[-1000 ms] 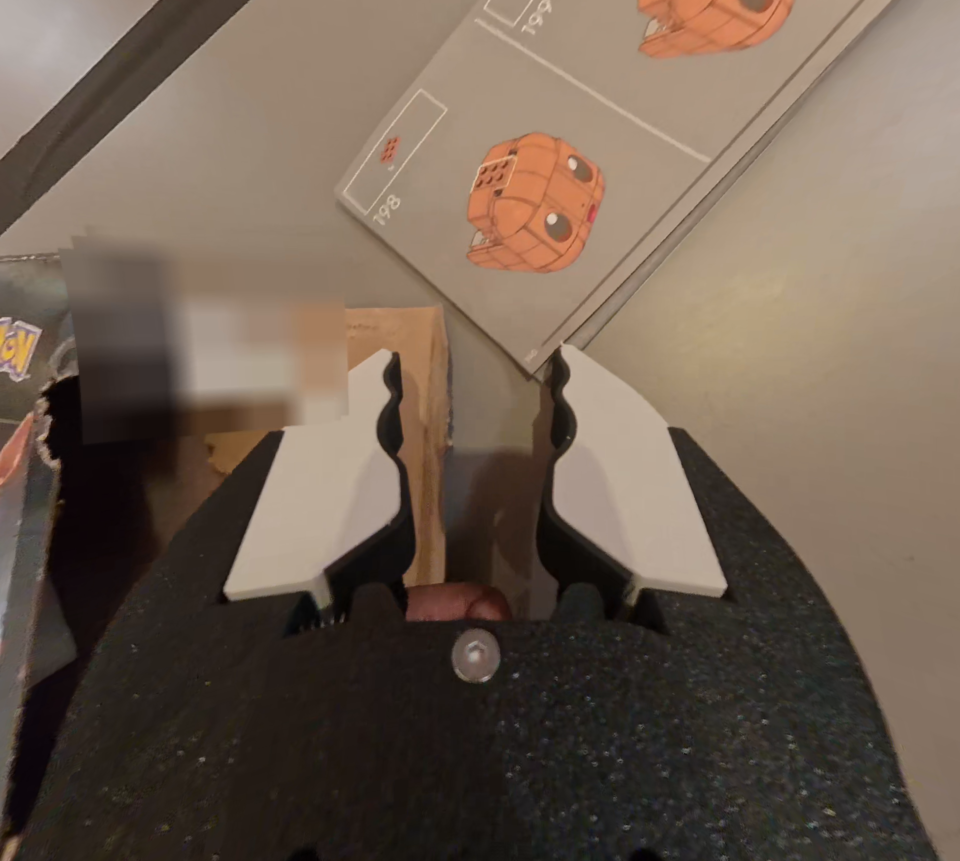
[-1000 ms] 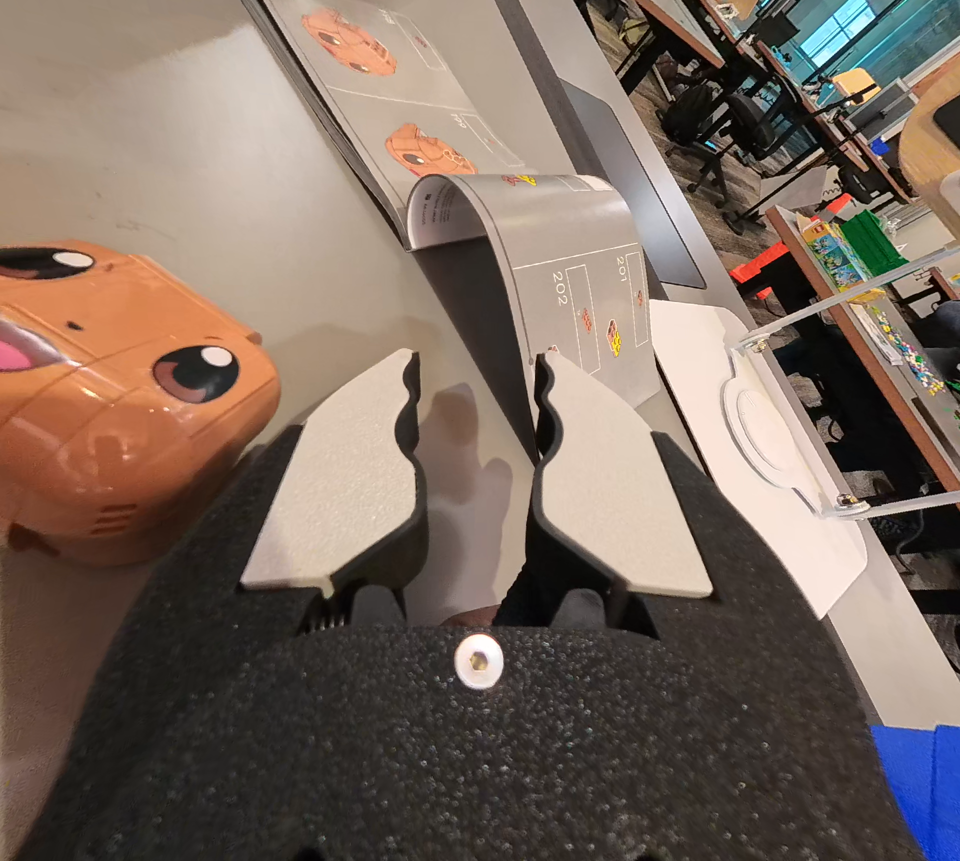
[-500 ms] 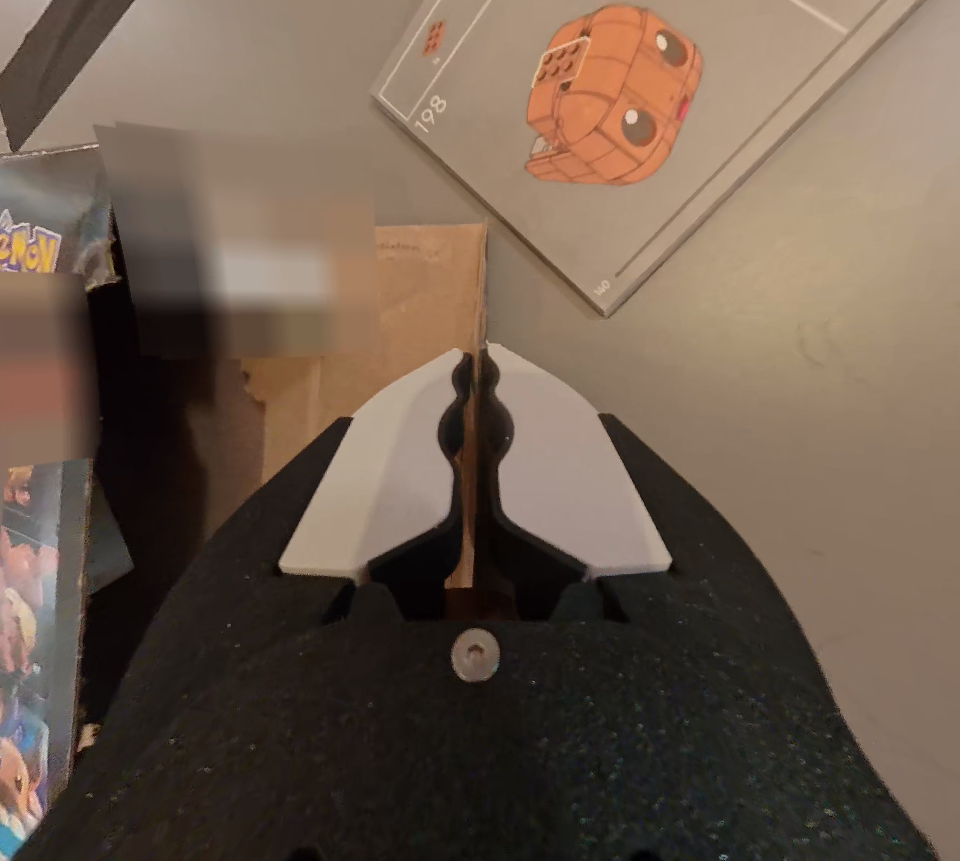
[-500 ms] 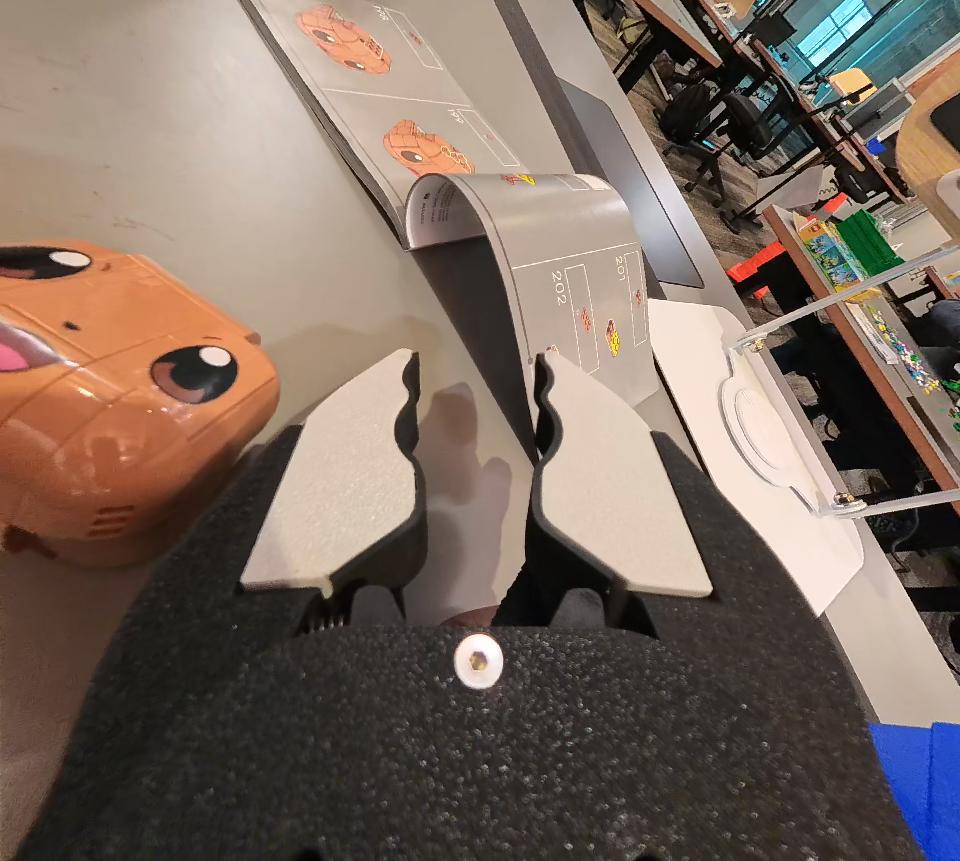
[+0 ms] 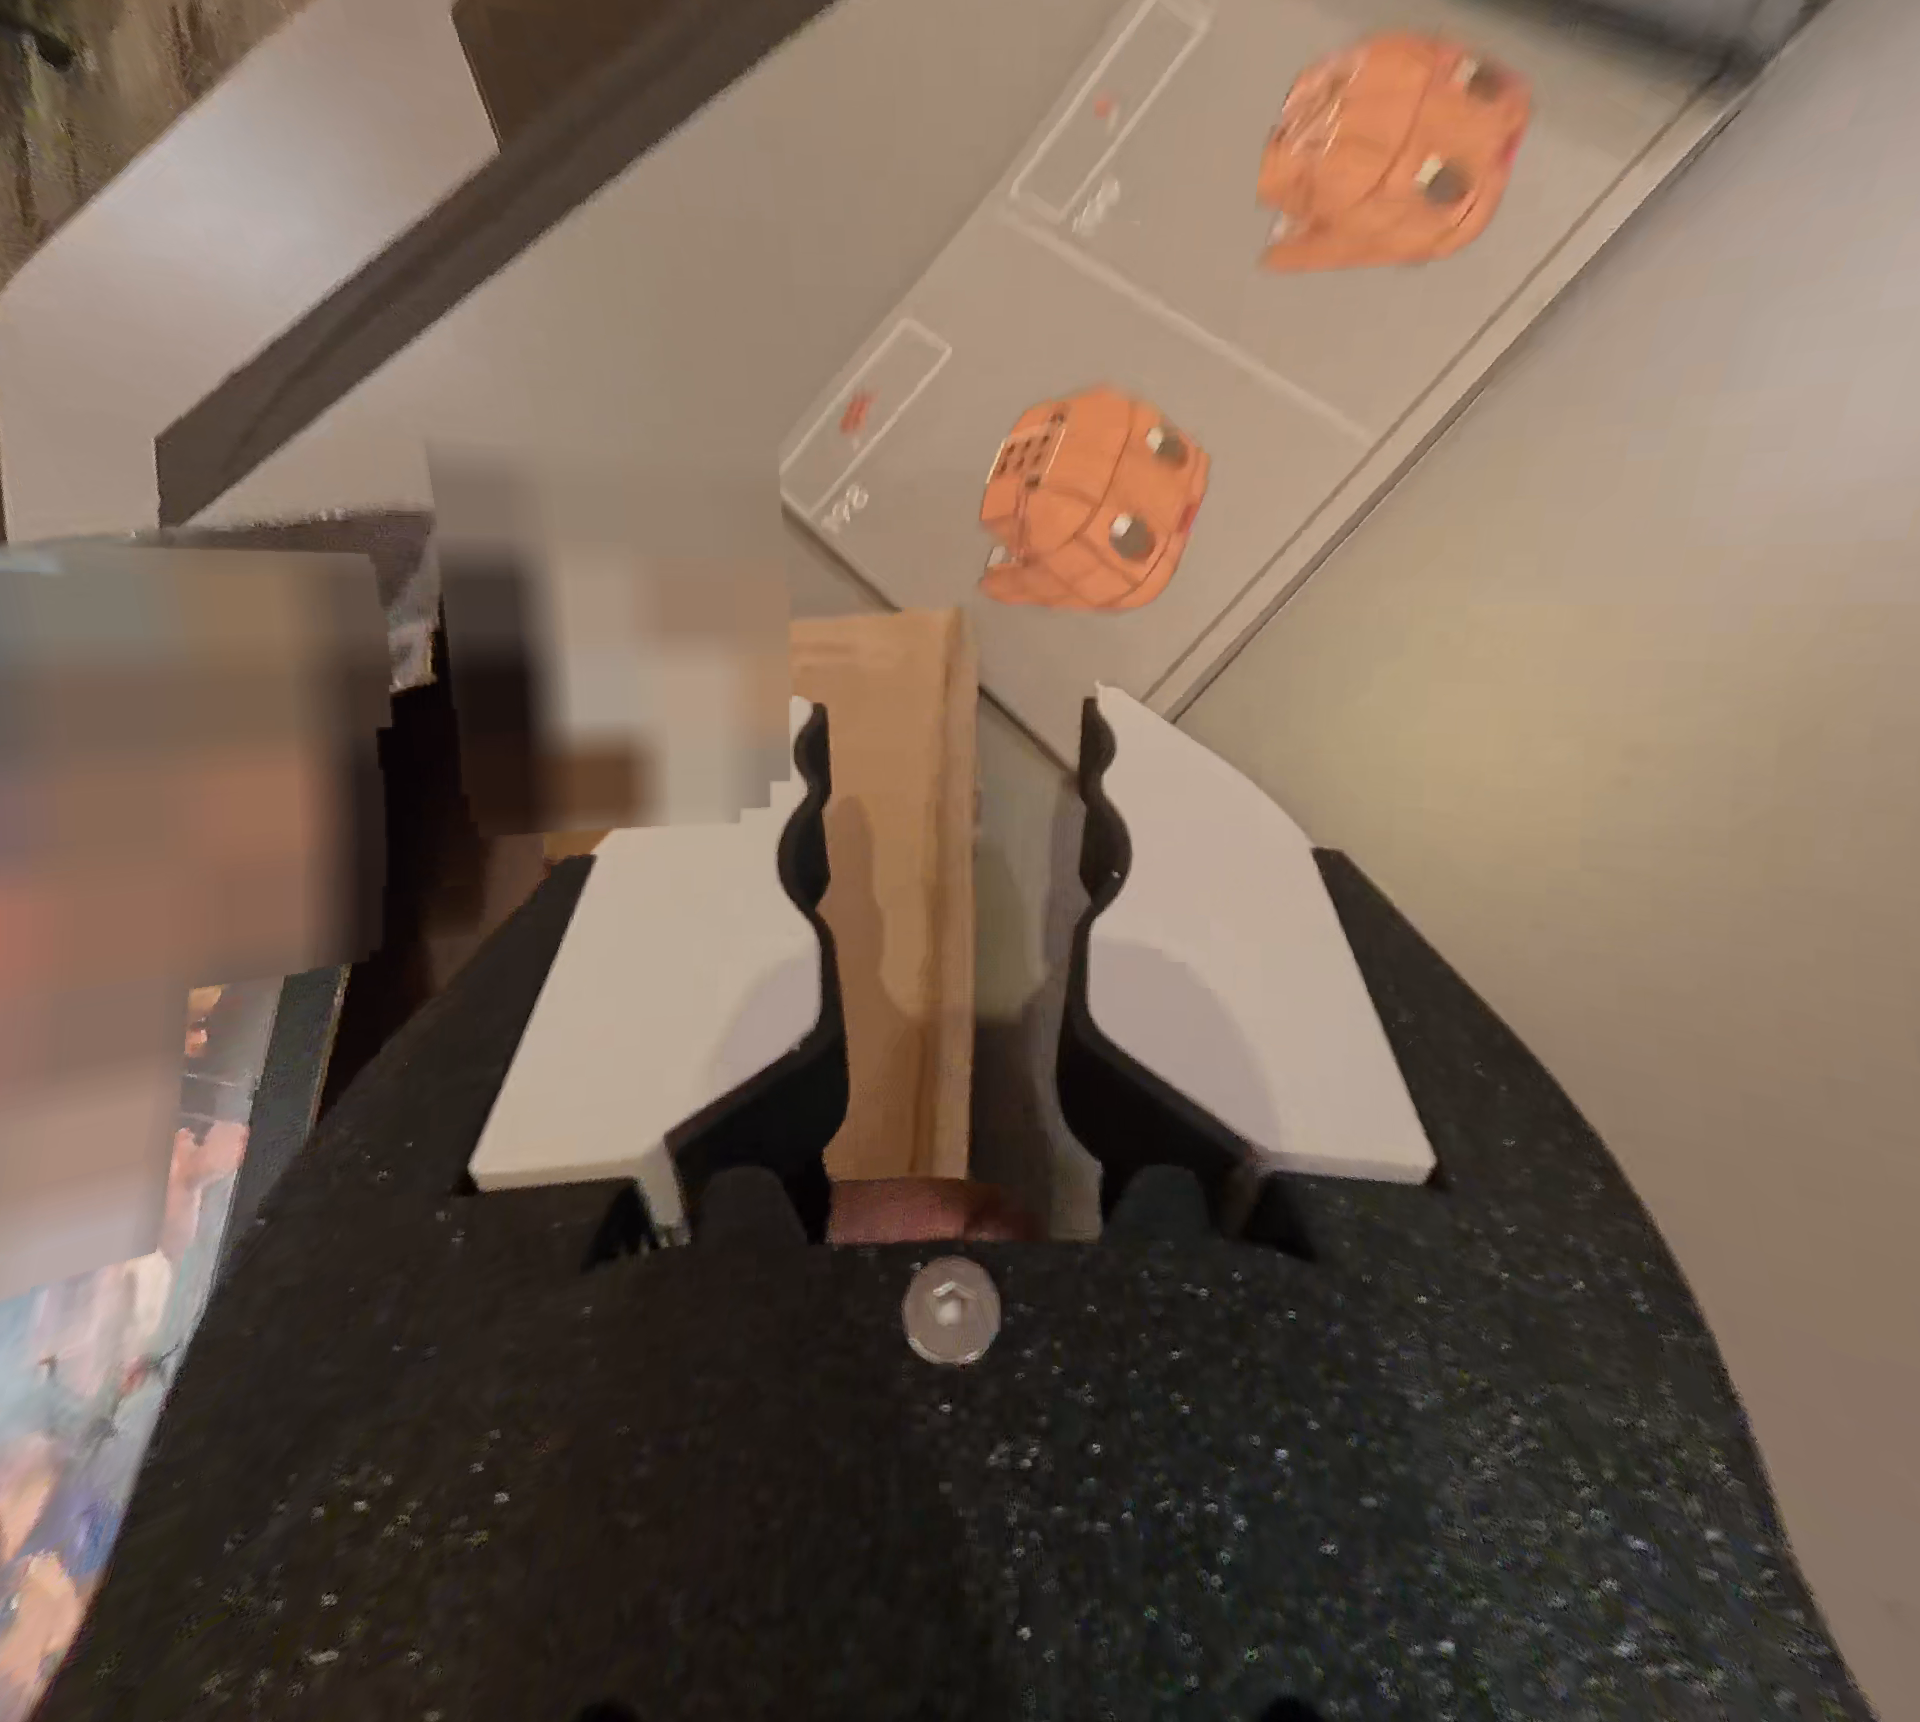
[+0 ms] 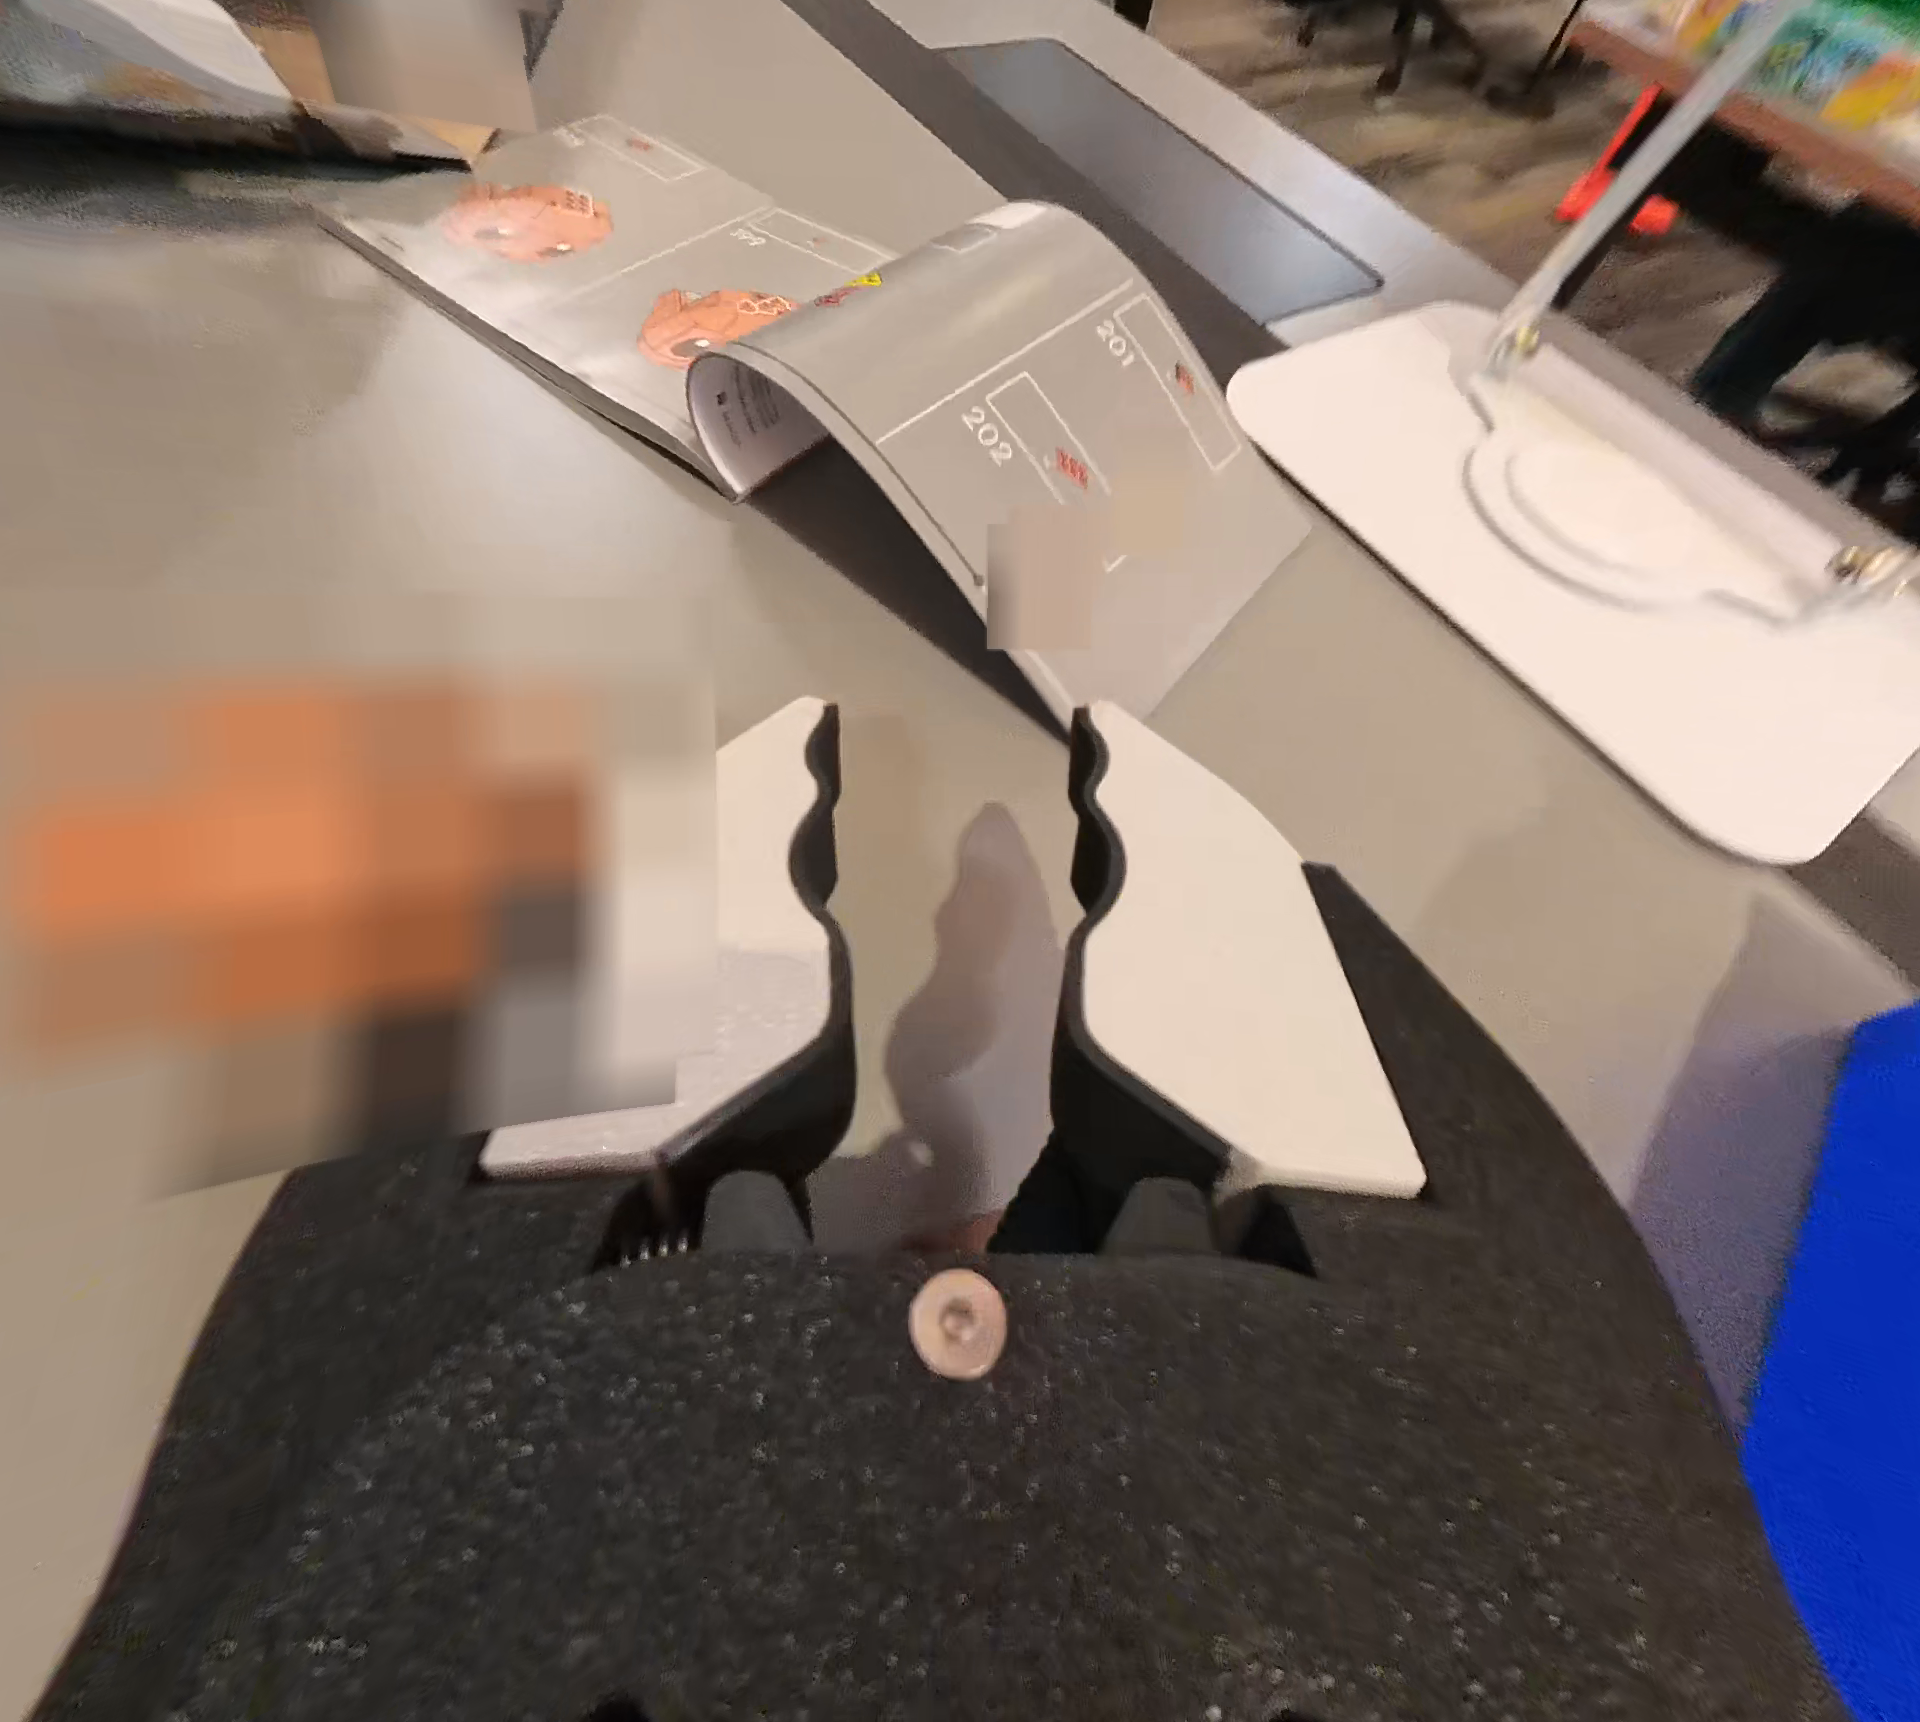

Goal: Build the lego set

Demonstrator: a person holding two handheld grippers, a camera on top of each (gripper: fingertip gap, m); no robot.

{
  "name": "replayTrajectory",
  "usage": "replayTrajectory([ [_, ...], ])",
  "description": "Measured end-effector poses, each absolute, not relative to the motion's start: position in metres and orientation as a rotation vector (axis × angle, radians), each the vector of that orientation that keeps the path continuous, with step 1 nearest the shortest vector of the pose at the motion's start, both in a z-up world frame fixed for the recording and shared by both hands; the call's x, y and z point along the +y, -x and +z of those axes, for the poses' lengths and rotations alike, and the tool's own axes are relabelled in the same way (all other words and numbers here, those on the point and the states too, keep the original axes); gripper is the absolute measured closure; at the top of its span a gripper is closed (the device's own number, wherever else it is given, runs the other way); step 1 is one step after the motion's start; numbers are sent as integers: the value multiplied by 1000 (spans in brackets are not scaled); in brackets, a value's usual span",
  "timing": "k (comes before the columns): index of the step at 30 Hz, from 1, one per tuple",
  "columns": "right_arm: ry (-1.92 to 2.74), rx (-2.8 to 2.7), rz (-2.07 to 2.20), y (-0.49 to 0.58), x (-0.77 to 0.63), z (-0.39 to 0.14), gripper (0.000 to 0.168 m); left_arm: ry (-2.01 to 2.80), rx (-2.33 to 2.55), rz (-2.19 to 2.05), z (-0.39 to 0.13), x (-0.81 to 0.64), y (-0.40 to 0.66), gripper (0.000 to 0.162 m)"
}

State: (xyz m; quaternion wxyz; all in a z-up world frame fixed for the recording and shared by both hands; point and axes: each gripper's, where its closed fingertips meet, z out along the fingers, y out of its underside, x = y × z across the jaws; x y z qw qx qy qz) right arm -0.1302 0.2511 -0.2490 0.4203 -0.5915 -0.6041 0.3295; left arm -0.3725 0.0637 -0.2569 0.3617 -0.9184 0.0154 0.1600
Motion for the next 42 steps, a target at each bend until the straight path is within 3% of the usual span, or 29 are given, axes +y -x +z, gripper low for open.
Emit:
replayTrajectory([
  [3,1637,-1488,942,113,237,-255,126,2244,53,223,-235,79,340,113],
  [6,1780,-1494,1165,106,209,-258,124,2124,122,-332,-222,99,255,123],
  [8,1845,-1495,1318,109,194,-253,122,2103,176,-678,-226,102,198,123],
  [13,1977,-1512,1493,114,181,-257,118,2161,157,-1020,-253,102,131,116],
  [18,2023,-1533,1603,110,174,-256,125,2171,35,-1103,-258,113,107,116],
  [21,2003,-1590,1600,104,167,-255,132,2159,-51,-1138,-260,122,103,125],
  [30,2008,-1597,1509,77,162,-254,124,2160,9,-1179,-257,113,82,126],
  [38,2080,-1468,1692,71,158,-253,114,2125,-192,-1307,-253,117,87,118],
  [42,2104,-1437,1689,78,161,-256,118,2111,-267,-1365,-255,125,85,122],
])
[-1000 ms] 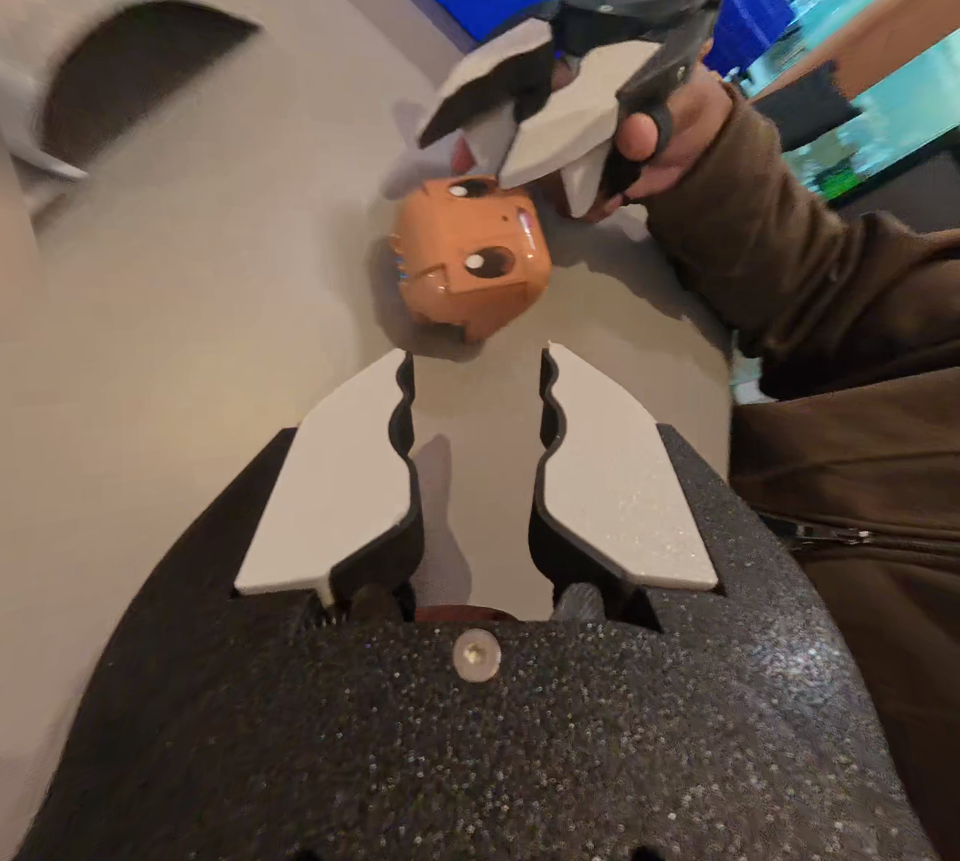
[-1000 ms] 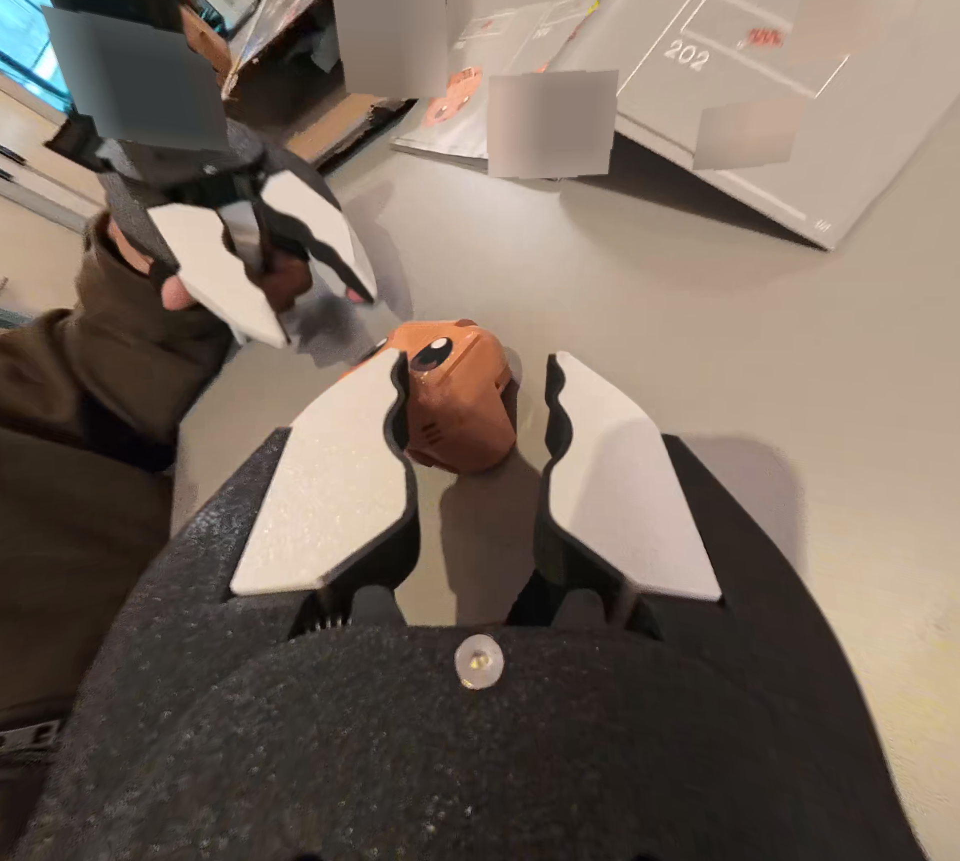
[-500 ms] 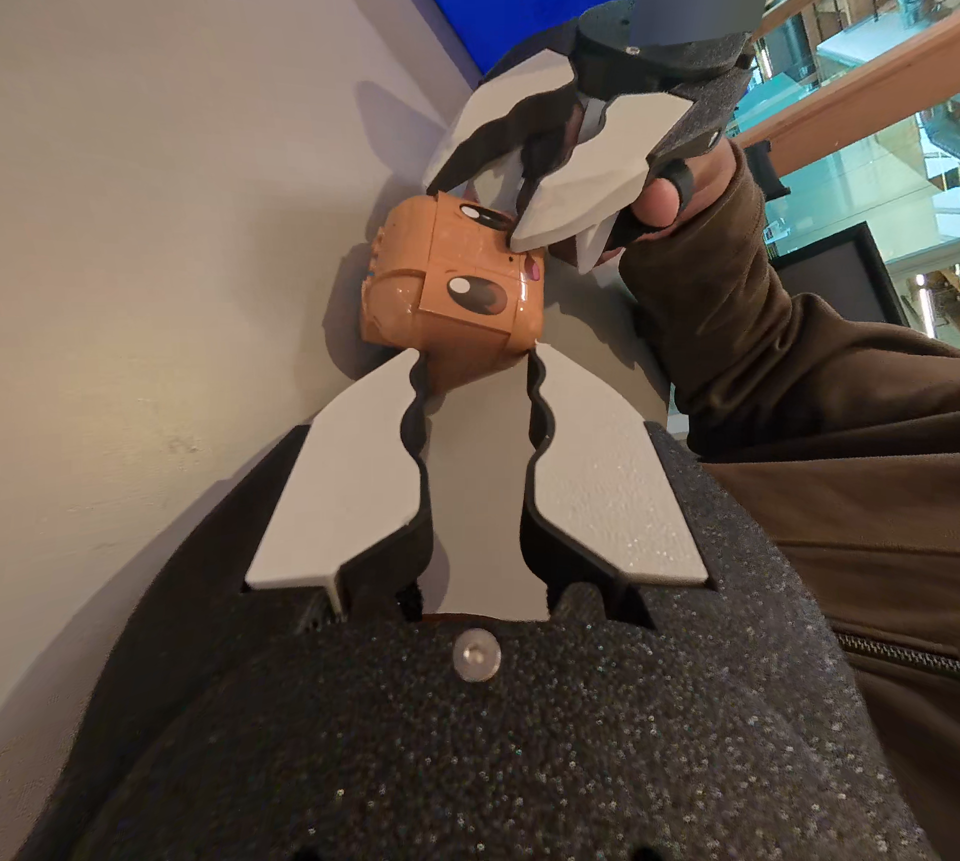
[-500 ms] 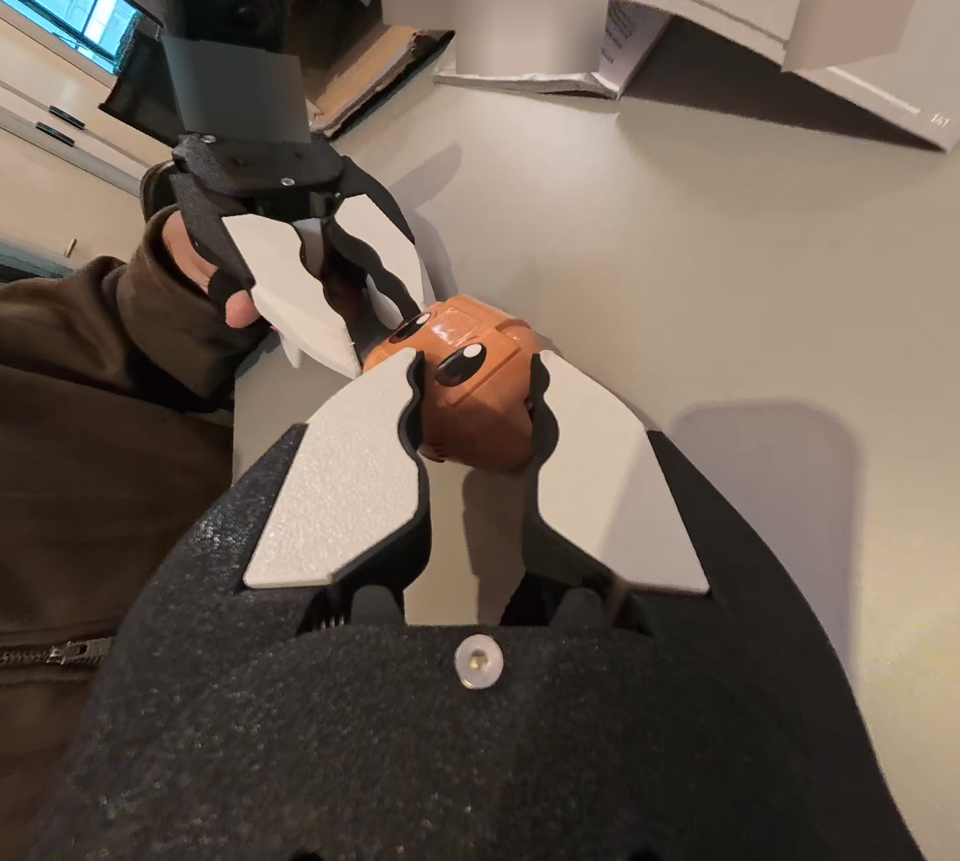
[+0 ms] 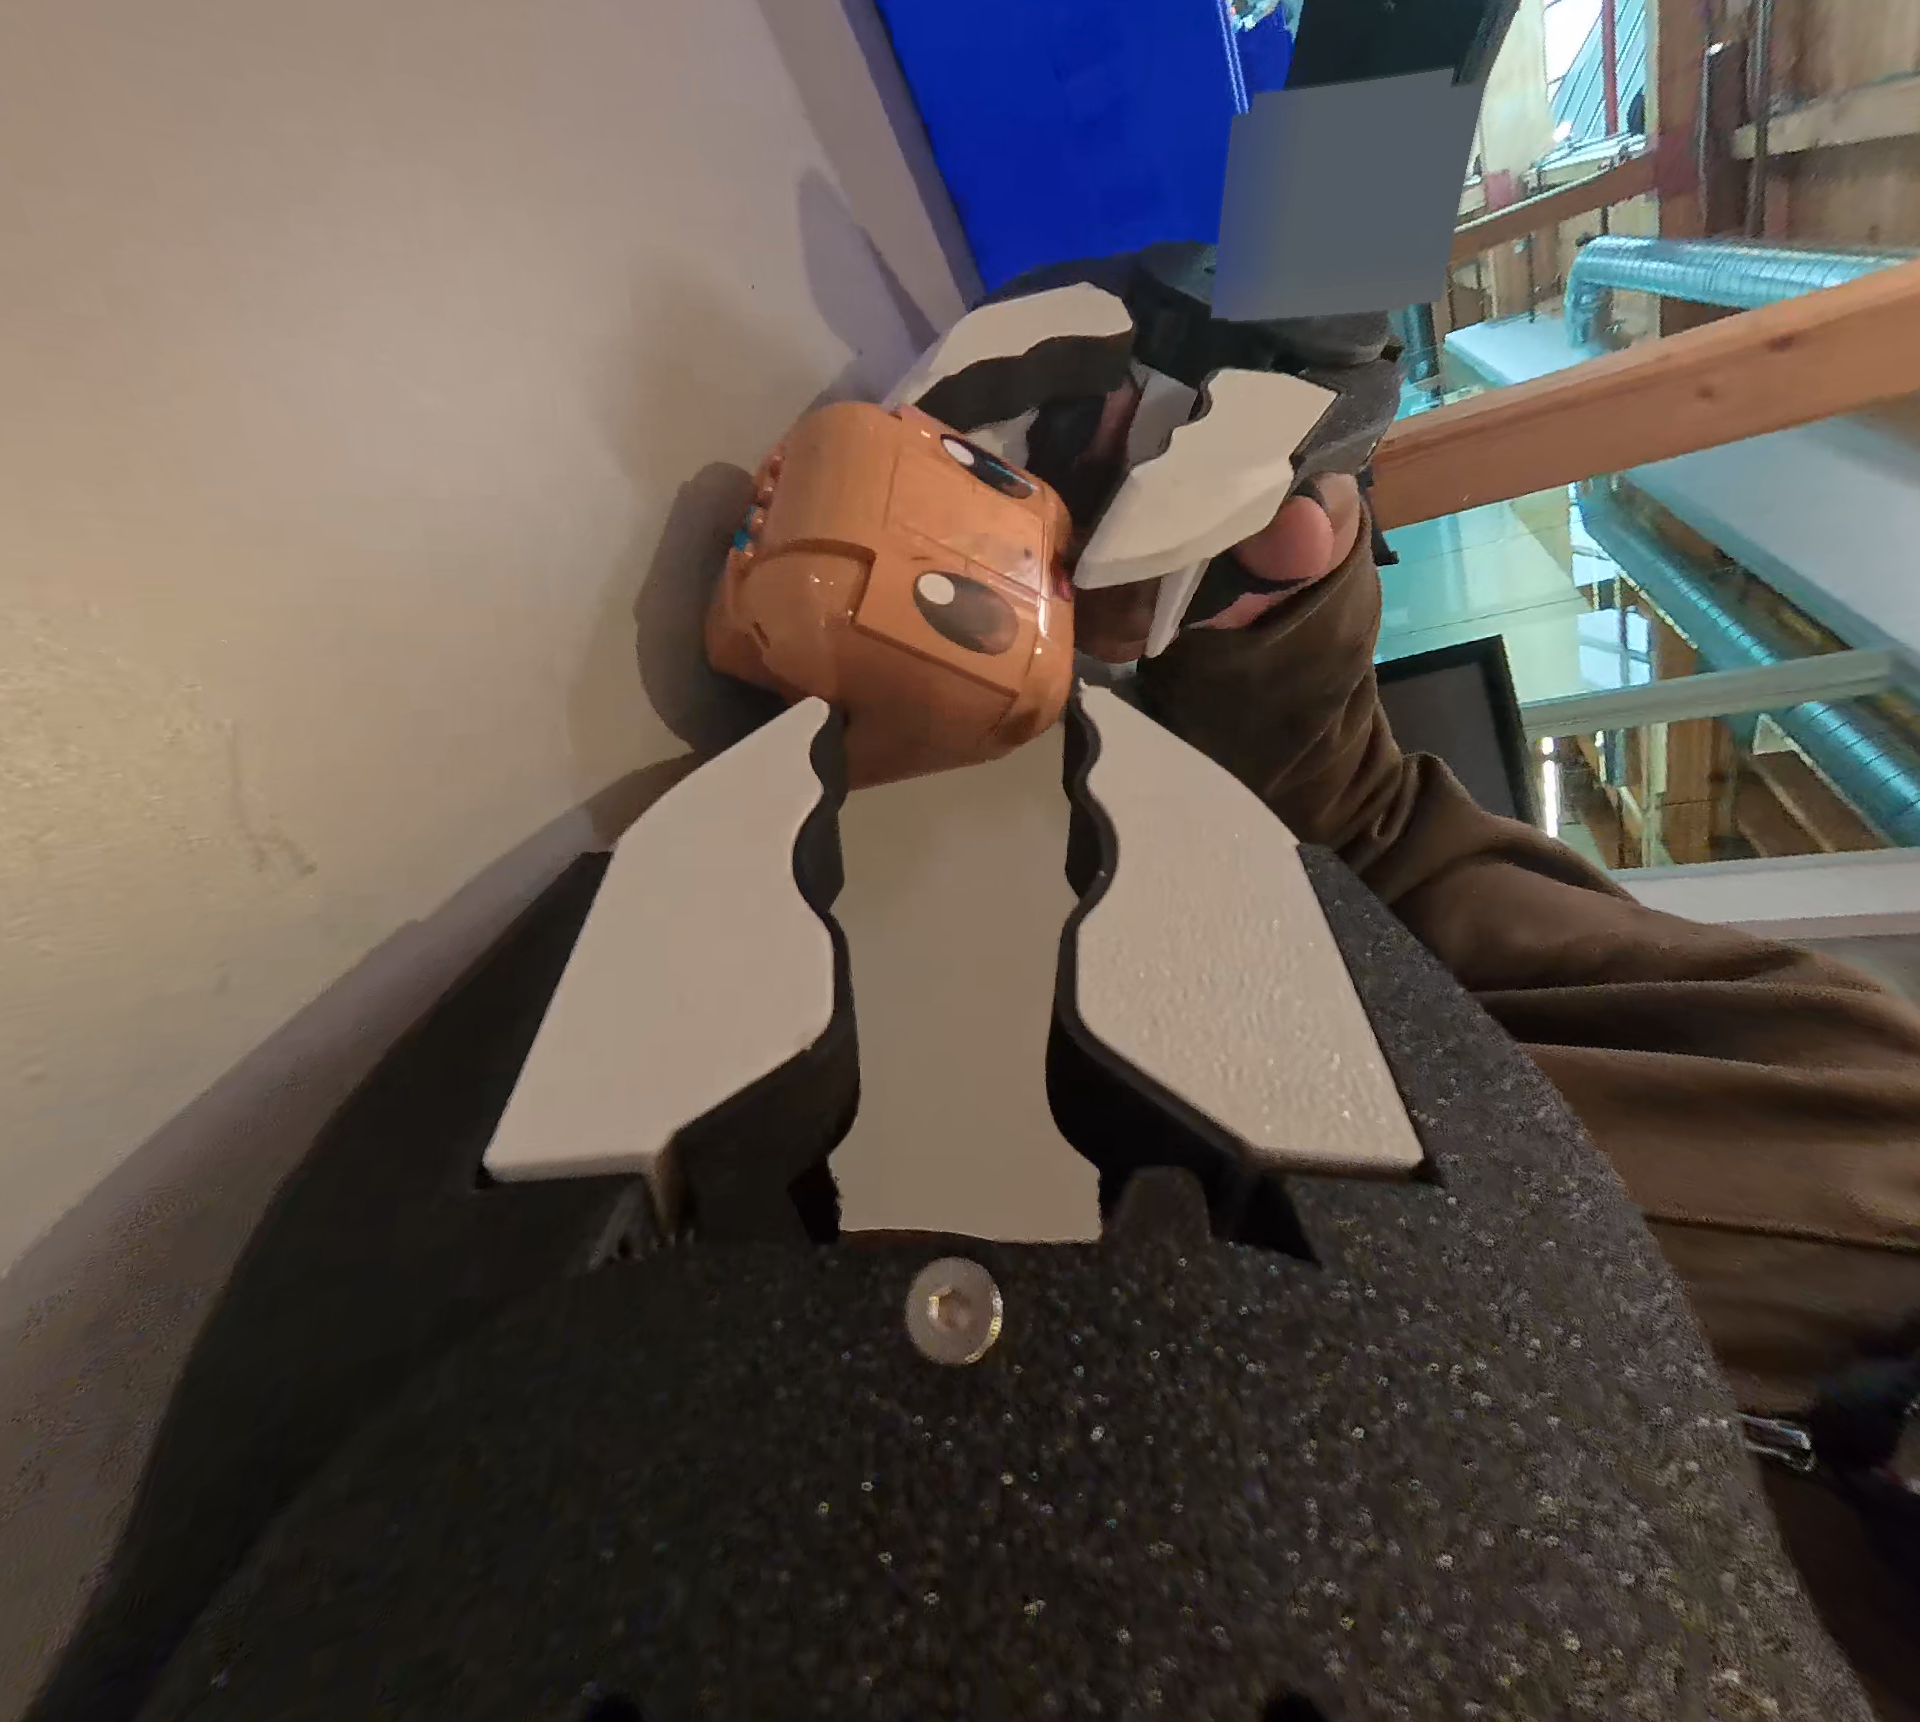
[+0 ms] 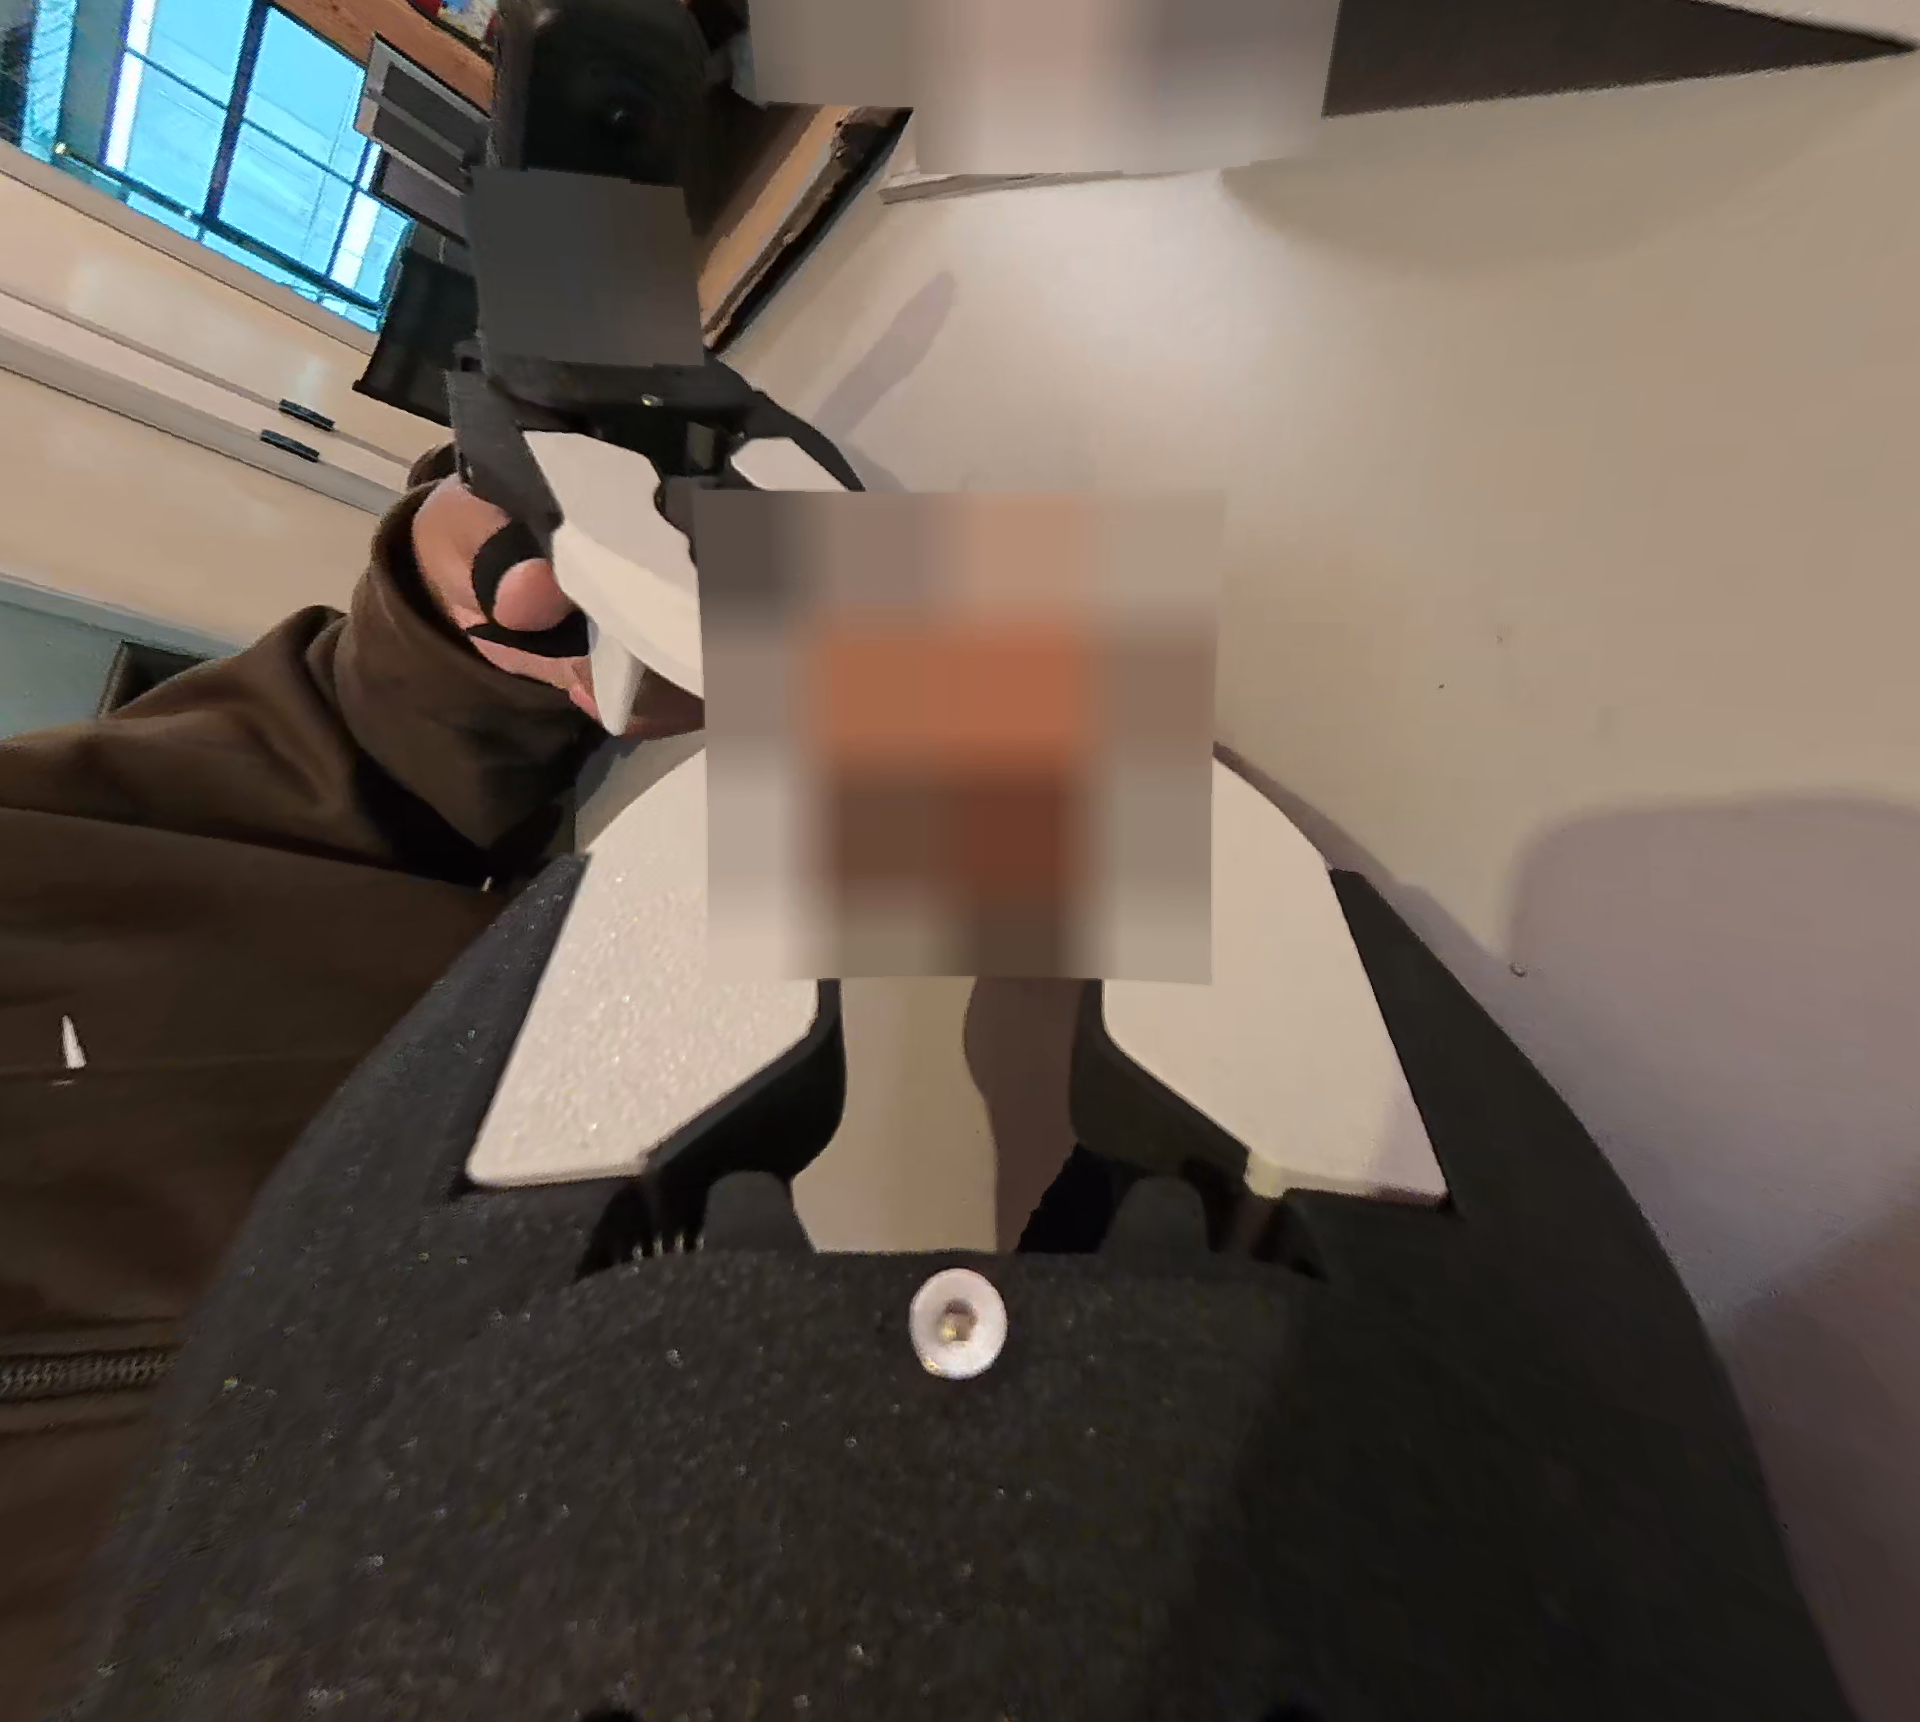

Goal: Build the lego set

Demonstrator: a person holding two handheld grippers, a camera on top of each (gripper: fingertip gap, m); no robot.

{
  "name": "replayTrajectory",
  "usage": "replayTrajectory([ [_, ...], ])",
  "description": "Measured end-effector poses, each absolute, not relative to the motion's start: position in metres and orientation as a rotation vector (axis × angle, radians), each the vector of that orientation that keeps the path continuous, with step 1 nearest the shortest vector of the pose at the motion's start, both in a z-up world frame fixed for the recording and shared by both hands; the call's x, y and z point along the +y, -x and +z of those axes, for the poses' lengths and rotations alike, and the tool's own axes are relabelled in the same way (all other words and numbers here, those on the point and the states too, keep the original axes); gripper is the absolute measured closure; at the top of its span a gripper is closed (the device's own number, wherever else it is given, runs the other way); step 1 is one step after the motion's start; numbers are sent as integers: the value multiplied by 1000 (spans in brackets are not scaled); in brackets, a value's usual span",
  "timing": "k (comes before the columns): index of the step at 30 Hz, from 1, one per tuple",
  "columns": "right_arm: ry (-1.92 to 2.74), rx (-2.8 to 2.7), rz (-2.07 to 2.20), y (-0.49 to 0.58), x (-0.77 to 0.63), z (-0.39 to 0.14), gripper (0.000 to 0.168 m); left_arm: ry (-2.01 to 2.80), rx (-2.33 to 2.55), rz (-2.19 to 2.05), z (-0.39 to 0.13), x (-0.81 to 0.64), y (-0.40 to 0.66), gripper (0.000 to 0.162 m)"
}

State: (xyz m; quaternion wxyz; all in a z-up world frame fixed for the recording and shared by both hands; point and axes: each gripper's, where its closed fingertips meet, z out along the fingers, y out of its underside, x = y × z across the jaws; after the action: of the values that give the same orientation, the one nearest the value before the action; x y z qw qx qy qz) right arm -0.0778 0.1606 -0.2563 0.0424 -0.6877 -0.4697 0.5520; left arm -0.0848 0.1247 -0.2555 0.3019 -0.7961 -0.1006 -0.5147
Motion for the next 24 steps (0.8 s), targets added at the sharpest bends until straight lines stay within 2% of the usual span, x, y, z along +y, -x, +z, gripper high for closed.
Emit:
replayTrajectory([
  [7,1898,-1473,1557,77,168,-248,120,2125,-140,-1218,-258,131,78,125],
  [13,1647,-1683,1194,59,161,-256,121,2126,305,-682,-257,132,78,127],
  [15,1569,-1731,1104,50,155,-257,126,2105,422,-583,-256,126,74,130],
  [18,1497,-1846,1000,35,141,-264,147,2093,548,-481,-261,115,70,127],
  [19,1494,-1879,962,30,137,-269,147,2074,569,-476,-260,112,69,126],
  [22,1480,-1968,831,21,131,-288,123,2063,597,-474,-259,106,66,120],
  [24,1455,-1998,782,19,129,-293,120,2065,616,-459,-261,104,66,117],
])
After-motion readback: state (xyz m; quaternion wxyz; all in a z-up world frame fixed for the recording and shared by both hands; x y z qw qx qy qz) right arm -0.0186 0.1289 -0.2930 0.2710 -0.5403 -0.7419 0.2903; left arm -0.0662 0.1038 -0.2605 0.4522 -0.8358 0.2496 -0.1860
